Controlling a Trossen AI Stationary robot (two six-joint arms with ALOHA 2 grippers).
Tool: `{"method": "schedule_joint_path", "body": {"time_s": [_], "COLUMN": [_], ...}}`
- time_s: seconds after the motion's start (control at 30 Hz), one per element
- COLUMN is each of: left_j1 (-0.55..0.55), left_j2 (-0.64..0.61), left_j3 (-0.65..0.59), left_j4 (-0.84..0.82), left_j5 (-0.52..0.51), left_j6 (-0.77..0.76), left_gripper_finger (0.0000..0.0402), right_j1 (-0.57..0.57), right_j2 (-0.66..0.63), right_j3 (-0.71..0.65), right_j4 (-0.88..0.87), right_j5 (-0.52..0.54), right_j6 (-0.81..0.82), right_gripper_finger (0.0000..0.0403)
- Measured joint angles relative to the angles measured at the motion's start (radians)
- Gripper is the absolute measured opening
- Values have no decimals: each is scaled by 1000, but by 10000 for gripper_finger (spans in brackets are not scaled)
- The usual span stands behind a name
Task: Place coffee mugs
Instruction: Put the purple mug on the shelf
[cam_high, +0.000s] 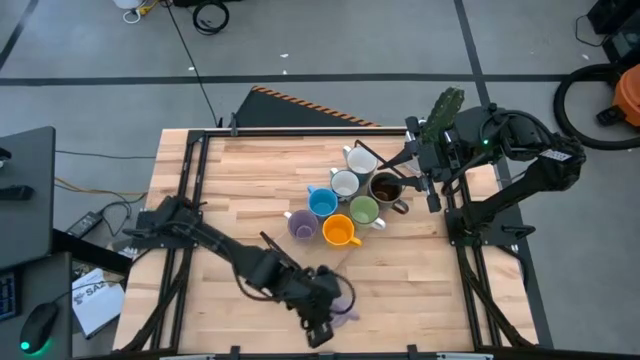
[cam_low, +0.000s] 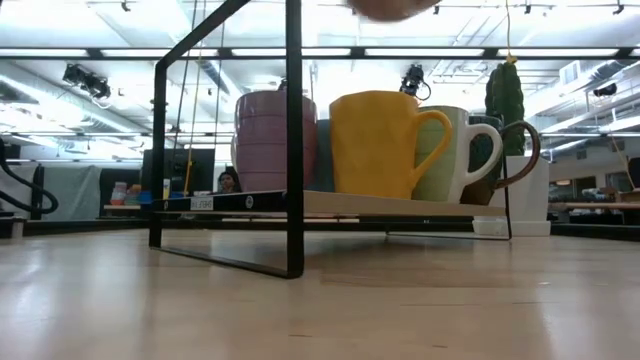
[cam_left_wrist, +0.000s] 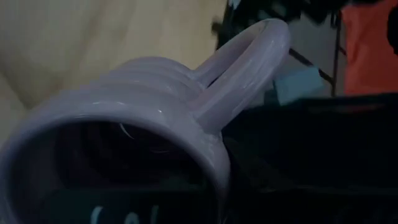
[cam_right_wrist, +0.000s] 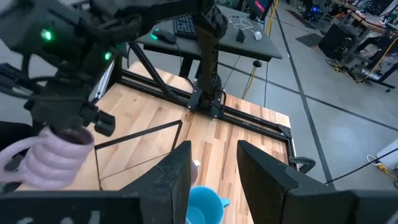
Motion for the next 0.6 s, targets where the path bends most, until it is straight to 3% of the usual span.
{"method": "schedule_joint_path", "body": {"time_s": [0.17,0.43,0.6], "left_j1": [55,122,156], "left_j2": [61,73,73], "left_j3": [135,155,153], "left_j4": [-69,-186,-284], "left_j5": [-5,34,-19], "left_j6": [103,190,261], "left_gripper_finger": [33,33,33], "right_j1": [0,0,0], "right_j2": [0,0,0], "right_j3": [0,0,0], "right_j4": [1,4,4], "right_j5": [0,0,0], "right_j6": [-1,-6,-6], "right_gripper_finger": [134,134,134]}}
